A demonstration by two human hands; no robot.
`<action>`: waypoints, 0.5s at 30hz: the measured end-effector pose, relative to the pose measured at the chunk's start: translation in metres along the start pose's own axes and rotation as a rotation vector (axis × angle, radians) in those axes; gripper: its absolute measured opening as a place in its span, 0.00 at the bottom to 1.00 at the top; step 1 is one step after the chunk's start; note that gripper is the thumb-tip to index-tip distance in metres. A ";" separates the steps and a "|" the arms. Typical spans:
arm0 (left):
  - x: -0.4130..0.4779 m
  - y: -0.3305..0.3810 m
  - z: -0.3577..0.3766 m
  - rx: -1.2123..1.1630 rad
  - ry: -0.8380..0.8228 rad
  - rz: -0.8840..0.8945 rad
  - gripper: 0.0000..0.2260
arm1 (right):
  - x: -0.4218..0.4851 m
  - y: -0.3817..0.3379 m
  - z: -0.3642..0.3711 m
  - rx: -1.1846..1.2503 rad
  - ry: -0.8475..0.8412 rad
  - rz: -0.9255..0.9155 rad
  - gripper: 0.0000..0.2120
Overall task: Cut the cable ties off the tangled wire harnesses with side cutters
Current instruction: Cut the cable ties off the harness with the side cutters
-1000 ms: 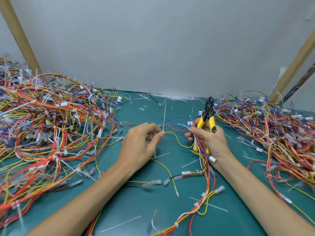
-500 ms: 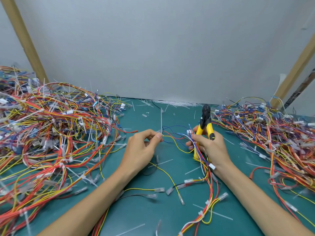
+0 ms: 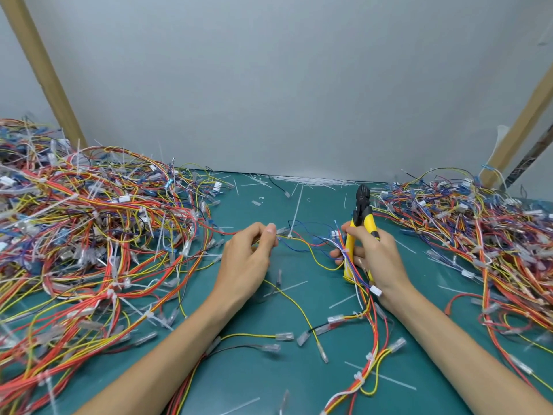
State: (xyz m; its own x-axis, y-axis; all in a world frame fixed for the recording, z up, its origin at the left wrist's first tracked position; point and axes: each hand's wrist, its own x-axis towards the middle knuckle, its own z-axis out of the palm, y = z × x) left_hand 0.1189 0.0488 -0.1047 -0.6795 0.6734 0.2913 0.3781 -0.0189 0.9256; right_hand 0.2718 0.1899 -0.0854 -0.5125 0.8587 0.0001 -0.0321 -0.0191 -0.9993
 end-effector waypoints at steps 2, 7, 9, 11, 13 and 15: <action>0.000 0.000 -0.001 -0.040 -0.009 -0.012 0.17 | 0.001 0.002 0.000 -0.020 0.036 0.011 0.10; 0.003 -0.003 -0.004 -0.152 0.048 -0.068 0.18 | 0.005 0.001 -0.003 -0.062 0.099 0.001 0.16; 0.004 -0.003 -0.005 -0.162 0.063 -0.067 0.18 | 0.004 -0.001 -0.005 -0.071 0.125 -0.054 0.16; 0.003 -0.003 -0.004 -0.161 0.064 -0.058 0.18 | 0.003 -0.001 -0.007 -0.103 0.180 -0.146 0.17; 0.004 -0.004 -0.003 -0.167 0.064 -0.050 0.17 | 0.000 -0.001 -0.006 -0.121 0.208 -0.221 0.17; 0.004 -0.004 -0.003 -0.181 0.063 -0.049 0.17 | -0.002 0.000 -0.004 -0.130 0.213 -0.267 0.17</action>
State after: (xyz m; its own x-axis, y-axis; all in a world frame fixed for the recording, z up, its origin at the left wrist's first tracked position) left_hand 0.1128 0.0491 -0.1066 -0.7343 0.6294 0.2544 0.2282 -0.1240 0.9657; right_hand 0.2763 0.1903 -0.0854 -0.3097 0.9125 0.2673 -0.0245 0.2734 -0.9616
